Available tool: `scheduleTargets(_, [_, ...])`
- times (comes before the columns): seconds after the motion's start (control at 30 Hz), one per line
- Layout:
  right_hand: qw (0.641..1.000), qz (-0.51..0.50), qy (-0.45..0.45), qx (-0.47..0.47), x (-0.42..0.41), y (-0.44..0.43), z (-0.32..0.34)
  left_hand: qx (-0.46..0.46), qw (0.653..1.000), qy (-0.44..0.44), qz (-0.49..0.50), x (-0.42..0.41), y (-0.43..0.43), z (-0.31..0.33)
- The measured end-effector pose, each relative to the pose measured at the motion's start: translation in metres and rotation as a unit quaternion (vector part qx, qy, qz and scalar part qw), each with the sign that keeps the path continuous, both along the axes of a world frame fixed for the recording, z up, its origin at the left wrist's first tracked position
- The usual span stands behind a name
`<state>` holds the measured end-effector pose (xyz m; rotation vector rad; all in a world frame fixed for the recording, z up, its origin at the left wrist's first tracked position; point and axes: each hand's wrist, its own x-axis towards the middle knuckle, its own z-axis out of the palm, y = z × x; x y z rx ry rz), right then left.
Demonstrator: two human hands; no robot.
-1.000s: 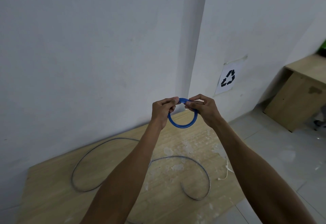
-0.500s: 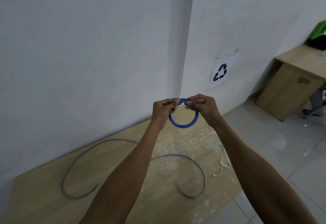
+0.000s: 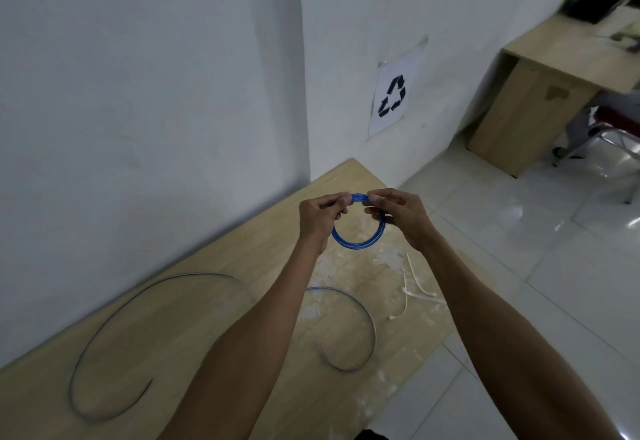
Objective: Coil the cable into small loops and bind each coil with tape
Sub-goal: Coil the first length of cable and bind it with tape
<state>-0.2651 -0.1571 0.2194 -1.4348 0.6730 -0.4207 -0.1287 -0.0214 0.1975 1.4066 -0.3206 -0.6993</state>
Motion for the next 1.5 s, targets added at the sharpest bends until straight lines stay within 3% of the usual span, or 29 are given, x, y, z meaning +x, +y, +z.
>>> scheduleTargets(0.07, [0.998, -0.048, 0.047, -0.006, -0.018, -0.018, -0.028, 0.002, 1.0, 0.022, 0.0, -0.004, -0.015, -0.014])
scheduleTargets(0.17, [0.964, -0.086, 0.205, -0.146, -0.056, -0.04, -0.088, 0.011, 0.999, 0.044, -0.008, -0.006, -0.032, -0.032])
scheduleTargets(0.3, [0.891, 0.034, 0.377, -0.25, -0.102, -0.039, -0.154, 0.026, 0.998, 0.058, -0.028, -0.012, -0.052, -0.048])
scheduleTargets(0.43, [0.86, 0.08, 0.453, -0.22, -0.116, -0.019, -0.181, 0.037, 0.996, 0.068, -0.05, -0.02, -0.068, -0.06])
scheduleTargets(0.57, [0.847, 0.085, 0.465, -0.242, -0.112, -0.009, -0.195, 0.045, 0.994, 0.077, -0.063, -0.024, -0.08, -0.067])
scheduleTargets(0.93, [0.874, -0.009, 0.413, -0.255, -0.098, 0.006, -0.202, 0.046, 0.993, 0.072, -0.083, -0.029, -0.081, -0.065])
scheduleTargets(1.17, [0.907, -0.125, 0.307, -0.259, -0.07, -0.016, -0.144, 0.026, 0.994, 0.067, -0.081, -0.023, -0.059, -0.047])
scheduleTargets(1.33, [0.942, -0.211, 0.158, -0.208, -0.033, -0.024, -0.064, 0.013, 0.993, 0.053, -0.108, -0.015, -0.029, -0.02])
scheduleTargets(1.5, [0.978, -0.16, 0.003, -0.134, 0.006, -0.009, 0.008, -0.001, 0.993, 0.02, -0.116, -0.006, 0.014, 0.009])
